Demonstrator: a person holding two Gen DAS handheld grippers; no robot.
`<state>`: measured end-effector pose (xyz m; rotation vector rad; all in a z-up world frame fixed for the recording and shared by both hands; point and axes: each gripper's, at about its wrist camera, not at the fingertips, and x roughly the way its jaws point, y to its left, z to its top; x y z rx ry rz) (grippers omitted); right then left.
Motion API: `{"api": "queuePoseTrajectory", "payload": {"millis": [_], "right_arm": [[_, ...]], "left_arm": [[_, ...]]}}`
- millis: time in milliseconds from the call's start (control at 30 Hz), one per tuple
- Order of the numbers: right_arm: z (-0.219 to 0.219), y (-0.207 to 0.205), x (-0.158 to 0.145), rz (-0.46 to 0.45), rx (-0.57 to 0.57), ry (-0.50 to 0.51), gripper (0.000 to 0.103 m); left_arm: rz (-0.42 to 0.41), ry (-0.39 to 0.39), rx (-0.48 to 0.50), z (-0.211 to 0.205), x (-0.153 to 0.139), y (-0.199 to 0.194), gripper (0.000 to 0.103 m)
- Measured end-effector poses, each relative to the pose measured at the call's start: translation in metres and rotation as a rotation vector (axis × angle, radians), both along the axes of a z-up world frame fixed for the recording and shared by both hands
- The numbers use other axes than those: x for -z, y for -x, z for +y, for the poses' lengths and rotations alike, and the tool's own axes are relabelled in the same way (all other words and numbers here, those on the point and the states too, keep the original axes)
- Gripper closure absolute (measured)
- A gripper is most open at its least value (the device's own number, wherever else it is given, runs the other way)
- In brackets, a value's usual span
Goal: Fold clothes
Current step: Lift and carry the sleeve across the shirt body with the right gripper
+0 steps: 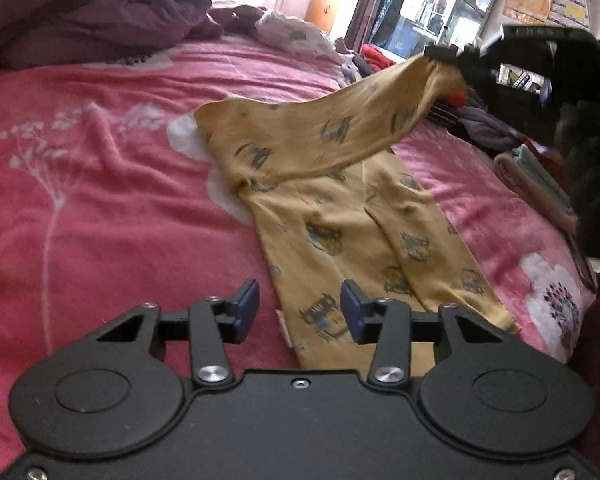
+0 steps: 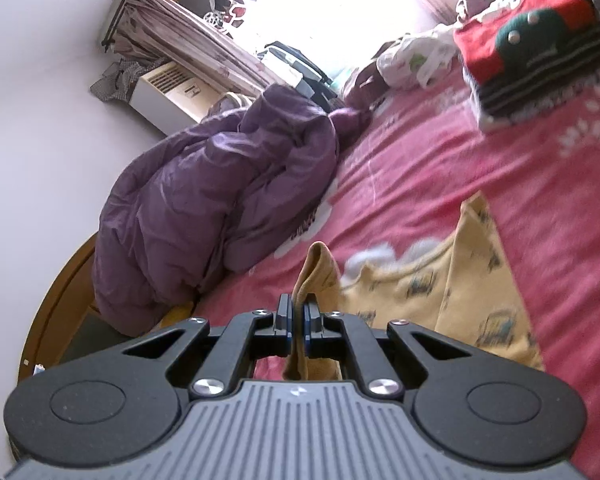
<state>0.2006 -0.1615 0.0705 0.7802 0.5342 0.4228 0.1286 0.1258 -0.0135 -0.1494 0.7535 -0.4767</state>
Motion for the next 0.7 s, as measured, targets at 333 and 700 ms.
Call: {"api": "queuePoseTrajectory", "payload": {"millis": [333,700], "right_arm": [[-0.017,-0.014,-0.029,-0.033,-0.005,0.020,0.095],[-0.020,-0.022,-0.049,-0.060,-0.021,0.063,0.095]], "left_arm": [[0.066,-0.004,0.009,-0.001,0.008,0.021,0.074],[0.095,0.056,-0.013,0.003,0.012,0.027,0.101]]}}
